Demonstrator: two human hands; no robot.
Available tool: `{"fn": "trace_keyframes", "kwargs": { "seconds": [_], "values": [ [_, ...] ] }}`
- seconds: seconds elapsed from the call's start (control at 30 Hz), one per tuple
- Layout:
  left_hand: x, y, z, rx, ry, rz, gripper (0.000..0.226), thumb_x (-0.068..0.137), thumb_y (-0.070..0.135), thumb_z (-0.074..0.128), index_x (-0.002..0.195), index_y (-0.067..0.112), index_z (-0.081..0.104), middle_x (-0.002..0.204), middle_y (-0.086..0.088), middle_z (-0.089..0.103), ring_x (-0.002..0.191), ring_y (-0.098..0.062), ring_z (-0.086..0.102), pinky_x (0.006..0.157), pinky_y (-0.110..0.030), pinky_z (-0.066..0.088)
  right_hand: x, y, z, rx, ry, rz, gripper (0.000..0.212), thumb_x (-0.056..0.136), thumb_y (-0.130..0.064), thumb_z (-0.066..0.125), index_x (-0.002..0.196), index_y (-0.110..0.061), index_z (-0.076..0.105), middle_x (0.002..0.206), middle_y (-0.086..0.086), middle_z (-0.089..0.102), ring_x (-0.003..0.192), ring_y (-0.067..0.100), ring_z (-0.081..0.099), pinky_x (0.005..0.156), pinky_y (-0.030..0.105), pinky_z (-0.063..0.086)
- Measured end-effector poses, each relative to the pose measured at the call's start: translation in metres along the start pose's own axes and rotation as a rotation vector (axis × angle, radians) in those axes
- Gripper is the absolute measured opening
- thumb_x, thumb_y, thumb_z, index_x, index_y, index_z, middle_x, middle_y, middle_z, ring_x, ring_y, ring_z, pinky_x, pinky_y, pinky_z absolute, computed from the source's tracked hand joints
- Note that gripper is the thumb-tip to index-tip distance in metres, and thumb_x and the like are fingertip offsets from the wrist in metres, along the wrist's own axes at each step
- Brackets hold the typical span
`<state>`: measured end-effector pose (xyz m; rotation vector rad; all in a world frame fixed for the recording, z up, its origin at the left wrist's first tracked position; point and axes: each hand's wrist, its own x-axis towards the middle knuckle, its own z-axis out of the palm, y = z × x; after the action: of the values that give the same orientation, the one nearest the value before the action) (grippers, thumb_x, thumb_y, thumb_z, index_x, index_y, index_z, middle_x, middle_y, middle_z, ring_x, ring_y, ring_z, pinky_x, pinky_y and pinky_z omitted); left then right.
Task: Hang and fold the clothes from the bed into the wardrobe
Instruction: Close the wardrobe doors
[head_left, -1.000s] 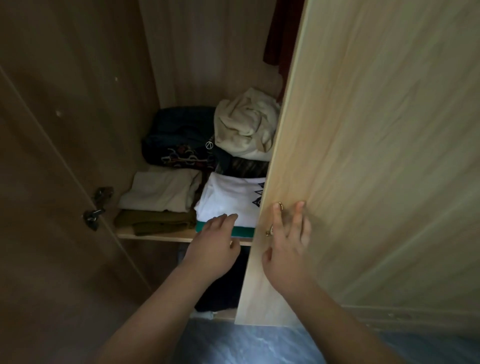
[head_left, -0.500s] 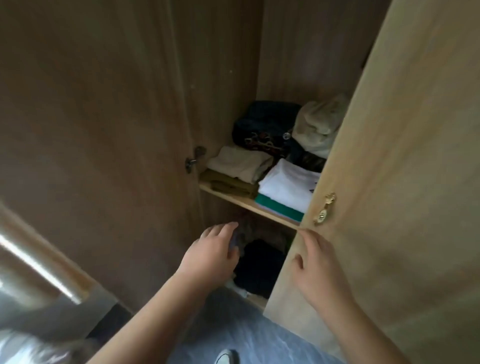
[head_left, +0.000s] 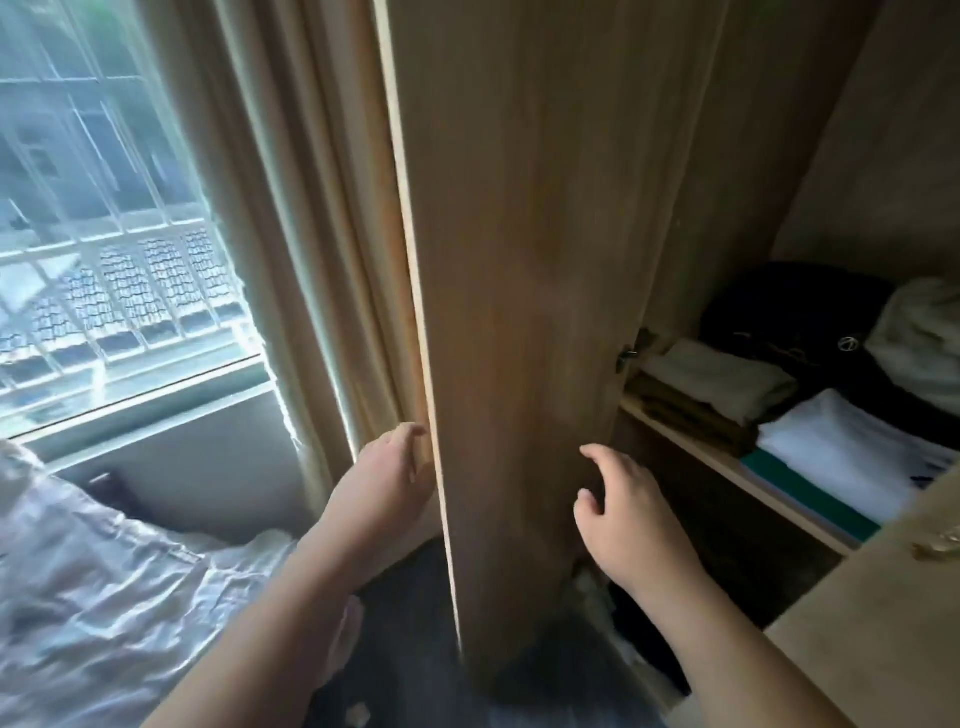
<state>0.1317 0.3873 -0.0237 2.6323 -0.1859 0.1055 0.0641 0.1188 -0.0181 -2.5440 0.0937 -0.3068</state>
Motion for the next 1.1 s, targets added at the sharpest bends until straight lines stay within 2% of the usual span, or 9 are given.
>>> {"fn": "trace_keyframes", "kwargs": {
  "seconds": [0.1, 0.2, 0.33, 0.43, 0.53, 0.6, 0.83, 1.03, 1.1],
  "values": [
    [0.039, -0.024, -0.020, -0.065, -0.011, -0.020, 0.056, 0.092, 0.035, 0.052, 0.144, 0.025, 0.033, 0.140, -0.004, 0.054, 0.121, -0.024, 0.056, 0.094, -0.035, 0.047, 0.021, -0.037, 0.011, 0.017, 0.074, -0.039, 0.048, 0.093, -0.022, 0.056, 0.140, -0.022, 0.047, 0.138, -0.003, 0.053, 0.128, 0.015, 0.047, 0.101, 0.031, 0.044],
    [0.072, -0.024, -0.035, -0.216, -0.131, 0.160, 0.070, 0.093, 0.033, 0.054, 0.155, 0.036, 0.022, 0.153, 0.014, 0.041, 0.130, -0.002, 0.047, 0.104, -0.025, 0.040, 0.037, -0.069, 0.020, 0.078, 0.130, -0.059, 0.047, 0.093, -0.022, 0.056, 0.140, -0.024, 0.047, 0.139, -0.004, 0.054, 0.129, 0.014, 0.047, 0.104, 0.028, 0.041],
    [0.085, -0.019, -0.038, -0.313, -0.277, 0.299, 0.041, 0.079, 0.051, 0.040, 0.118, 0.060, 0.041, 0.105, 0.045, 0.056, 0.093, 0.019, 0.057, 0.073, -0.010, 0.044, 0.047, -0.110, 0.030, 0.206, 0.164, -0.129, 0.054, 0.096, -0.029, 0.053, 0.147, -0.034, 0.036, 0.148, -0.012, 0.045, 0.134, 0.004, 0.043, 0.109, 0.031, 0.043],
    [0.080, -0.021, -0.026, -0.411, -0.294, 0.372, 0.047, 0.076, 0.050, 0.040, 0.122, 0.056, 0.040, 0.108, 0.038, 0.061, 0.095, 0.011, 0.062, 0.073, -0.010, 0.045, 0.044, -0.133, 0.031, 0.255, 0.174, -0.212, 0.059, 0.094, -0.040, 0.045, 0.150, -0.042, 0.026, 0.153, -0.021, 0.035, 0.139, -0.004, 0.034, 0.112, 0.032, 0.040],
    [0.073, -0.022, -0.020, -0.485, -0.333, 0.469, 0.052, 0.086, 0.031, 0.050, 0.135, 0.045, 0.043, 0.117, 0.022, 0.064, 0.103, -0.005, 0.066, 0.085, -0.027, 0.055, 0.036, -0.143, 0.026, 0.276, 0.214, -0.247, 0.061, 0.095, -0.039, 0.043, 0.152, -0.043, 0.022, 0.155, -0.024, 0.029, 0.142, -0.001, 0.031, 0.112, 0.038, 0.041],
    [0.073, -0.021, -0.014, -0.514, -0.372, 0.539, 0.051, 0.090, 0.022, 0.054, 0.137, 0.040, 0.046, 0.117, 0.014, 0.065, 0.107, -0.013, 0.065, 0.090, -0.039, 0.056, 0.029, -0.140, 0.020, 0.274, 0.254, -0.258, 0.061, 0.097, -0.034, 0.046, 0.153, -0.042, 0.023, 0.155, -0.024, 0.030, 0.143, 0.001, 0.032, 0.111, 0.039, 0.042],
    [0.061, 0.042, 0.026, -0.633, -0.544, 0.787, 0.057, 0.093, 0.006, 0.054, 0.139, 0.039, 0.054, 0.129, 0.011, 0.065, 0.118, -0.021, 0.062, 0.101, -0.043, 0.050, -0.015, -0.076, -0.009, 0.303, 0.555, -0.134, 0.055, 0.096, -0.022, 0.051, 0.149, -0.027, 0.035, 0.147, -0.009, 0.047, 0.137, 0.015, 0.046, 0.106, 0.047, 0.045],
    [0.042, 0.136, 0.086, -0.399, -0.483, 0.984, 0.072, 0.095, 0.010, 0.053, 0.149, 0.052, 0.032, 0.160, 0.028, 0.011, 0.147, 0.008, 0.007, 0.115, -0.007, 0.009, -0.044, 0.001, -0.059, 0.318, 0.655, 0.018, 0.067, 0.095, -0.027, 0.049, 0.155, -0.037, 0.021, 0.146, -0.013, 0.047, 0.130, 0.013, 0.052, 0.099, 0.046, 0.051],
    [0.034, 0.177, 0.110, -0.283, -0.422, 1.046, 0.078, 0.097, 0.020, 0.053, 0.151, 0.058, 0.011, 0.161, 0.029, -0.014, 0.147, 0.008, -0.014, 0.112, -0.010, -0.004, -0.052, 0.036, -0.085, 0.237, 0.654, 0.104, 0.071, 0.093, -0.035, 0.046, 0.155, -0.045, 0.011, 0.152, -0.018, 0.038, 0.134, 0.007, 0.047, 0.103, 0.044, 0.049]
  ]
}}
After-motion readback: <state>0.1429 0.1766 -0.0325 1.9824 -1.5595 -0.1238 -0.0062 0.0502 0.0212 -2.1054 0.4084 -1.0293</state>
